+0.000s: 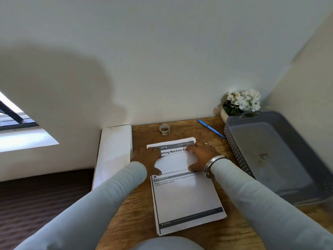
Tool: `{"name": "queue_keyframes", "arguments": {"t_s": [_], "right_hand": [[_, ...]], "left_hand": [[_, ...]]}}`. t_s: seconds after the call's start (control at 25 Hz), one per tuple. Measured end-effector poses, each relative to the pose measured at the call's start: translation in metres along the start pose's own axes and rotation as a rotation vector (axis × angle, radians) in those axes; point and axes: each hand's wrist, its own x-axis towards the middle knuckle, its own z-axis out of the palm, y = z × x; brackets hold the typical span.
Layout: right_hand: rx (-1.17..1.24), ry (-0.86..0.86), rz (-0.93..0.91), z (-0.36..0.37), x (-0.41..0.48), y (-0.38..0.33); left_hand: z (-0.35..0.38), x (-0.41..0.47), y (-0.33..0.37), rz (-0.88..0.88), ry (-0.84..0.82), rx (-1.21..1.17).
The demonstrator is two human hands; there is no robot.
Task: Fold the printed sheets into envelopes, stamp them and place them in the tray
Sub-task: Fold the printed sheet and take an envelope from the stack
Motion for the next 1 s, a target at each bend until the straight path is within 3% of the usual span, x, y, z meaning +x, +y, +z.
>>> {"name": "queue_keyframes", "arguments": {"t_s": [0.16, 0.32, 0.44, 0.68, 1.0], "right_hand": [[-0.023, -0.006, -0.022, -0.006, 0.003, -0.004], [0.080, 0.086, -0.091, -0.017, -0.002, -0.002], [0.170, 0.186, -0.135, -0.032, -0.008, 0.000], [0.105, 0.424, -0.204, -0.030, -0.019, -0.003], [0.009, 0.269, -0.206, 0.030, -0.029, 0.014]], "left_hand": [[0.004, -0.004, -0.002, -0.001, 0.057, -0.073], [0.010, -0.015, -0.004, -0.001, 0.222, -0.443], [0.007, -0.021, -0.003, 0.016, 0.334, -0.548], [0.009, -0.031, 0.004, 0.098, 0.464, -0.519], [0.053, -0.040, -0.002, 0.194, 0.330, -0.243]]}}
